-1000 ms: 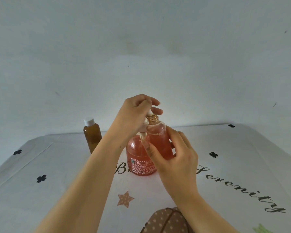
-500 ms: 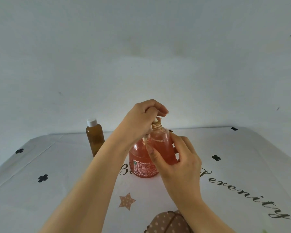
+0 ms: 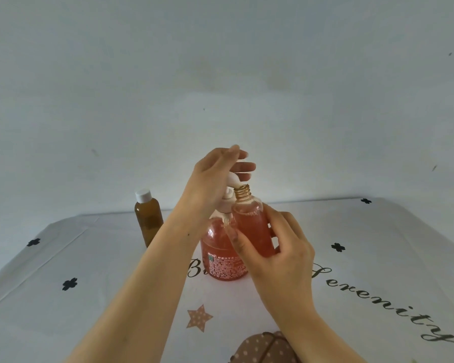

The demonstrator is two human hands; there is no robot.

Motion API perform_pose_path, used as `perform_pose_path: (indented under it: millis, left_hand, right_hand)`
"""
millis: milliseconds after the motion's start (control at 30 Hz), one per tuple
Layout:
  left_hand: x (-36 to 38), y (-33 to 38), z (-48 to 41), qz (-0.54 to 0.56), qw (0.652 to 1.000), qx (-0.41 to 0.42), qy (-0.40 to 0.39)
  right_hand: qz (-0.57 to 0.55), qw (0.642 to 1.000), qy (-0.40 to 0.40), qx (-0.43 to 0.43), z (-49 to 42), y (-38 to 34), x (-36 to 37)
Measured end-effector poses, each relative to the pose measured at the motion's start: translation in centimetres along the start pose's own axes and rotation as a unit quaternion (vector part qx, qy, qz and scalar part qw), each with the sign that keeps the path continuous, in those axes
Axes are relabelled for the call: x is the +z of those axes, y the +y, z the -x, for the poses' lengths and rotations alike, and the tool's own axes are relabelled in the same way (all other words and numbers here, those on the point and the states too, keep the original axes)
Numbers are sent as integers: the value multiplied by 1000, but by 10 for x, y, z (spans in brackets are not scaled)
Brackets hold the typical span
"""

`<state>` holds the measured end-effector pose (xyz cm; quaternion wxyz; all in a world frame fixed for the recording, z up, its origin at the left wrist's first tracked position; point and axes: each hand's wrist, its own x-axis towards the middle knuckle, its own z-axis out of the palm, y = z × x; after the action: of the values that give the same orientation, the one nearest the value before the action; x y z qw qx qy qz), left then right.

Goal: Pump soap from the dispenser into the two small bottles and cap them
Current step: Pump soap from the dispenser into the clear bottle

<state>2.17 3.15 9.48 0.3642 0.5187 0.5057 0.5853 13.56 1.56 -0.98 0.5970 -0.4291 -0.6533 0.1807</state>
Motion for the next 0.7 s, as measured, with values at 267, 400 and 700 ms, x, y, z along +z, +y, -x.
perform_pose_path:
  millis: [267, 400, 700]
  left_hand:
    - [1, -2, -1, -9, 1000, -10, 15]
    - [3, -1, -1, -1, 1000, -18, 8]
    - [1, -4, -1, -60, 998, 20, 6]
  right_hand:
    - [0, 1000, -6, 1, 0, -1, 0]
    - [0, 1000, -5, 5, -1, -1, 0]
    - [-1, 1000, -3, 2, -1, -1, 0]
